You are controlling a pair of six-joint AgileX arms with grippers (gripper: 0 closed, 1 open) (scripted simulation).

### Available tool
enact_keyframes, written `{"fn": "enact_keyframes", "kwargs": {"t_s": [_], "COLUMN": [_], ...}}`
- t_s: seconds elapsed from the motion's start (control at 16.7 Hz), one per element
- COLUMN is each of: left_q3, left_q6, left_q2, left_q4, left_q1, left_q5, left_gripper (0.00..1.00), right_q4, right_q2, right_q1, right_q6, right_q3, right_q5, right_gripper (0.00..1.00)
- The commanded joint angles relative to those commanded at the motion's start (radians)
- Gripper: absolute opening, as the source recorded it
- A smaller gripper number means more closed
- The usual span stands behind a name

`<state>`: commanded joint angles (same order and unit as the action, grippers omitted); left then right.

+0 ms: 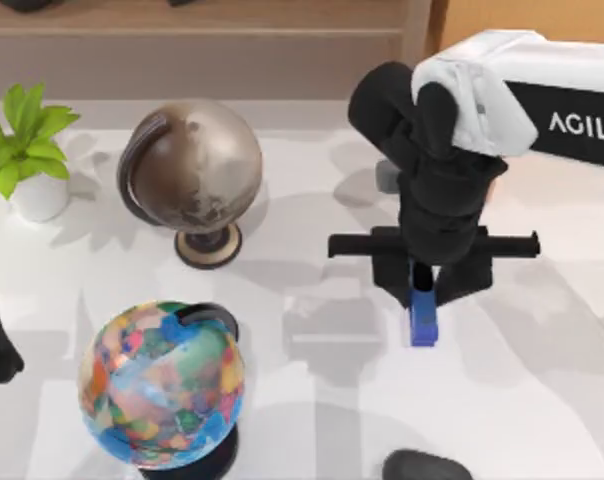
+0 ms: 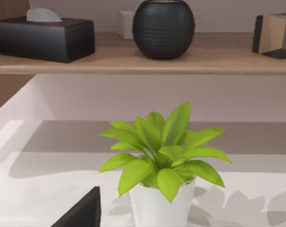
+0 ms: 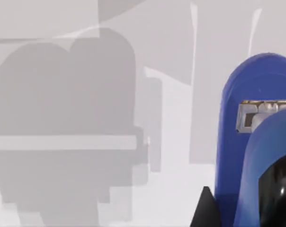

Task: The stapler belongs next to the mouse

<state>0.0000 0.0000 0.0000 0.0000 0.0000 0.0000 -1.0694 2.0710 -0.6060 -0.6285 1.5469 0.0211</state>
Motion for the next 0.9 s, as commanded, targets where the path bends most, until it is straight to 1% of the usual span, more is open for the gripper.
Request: {"fn": "enact_keyframes", "kwargs": {"t_s": [0.48,0.9], "left_q3": [0.0,0.0], "left_q6": [0.0,0.0], "left_q2": [0.0,0.0], "left_q4": [0.0,0.0], "left_q1": [0.0,0.0], "left_q5": [0.0,0.0], "left_gripper": [1.0,1.0], "right_q4": [0.006,0.085], "right_q2": [0.016,0.004], "right_q1": [-0.003,-0.003], "right_q6": [0.0,0.004], "right_q3": [-0.033,-0.037], "right_q5": [0.025,-0.002], "right_gripper": [0.0,0.0]}}
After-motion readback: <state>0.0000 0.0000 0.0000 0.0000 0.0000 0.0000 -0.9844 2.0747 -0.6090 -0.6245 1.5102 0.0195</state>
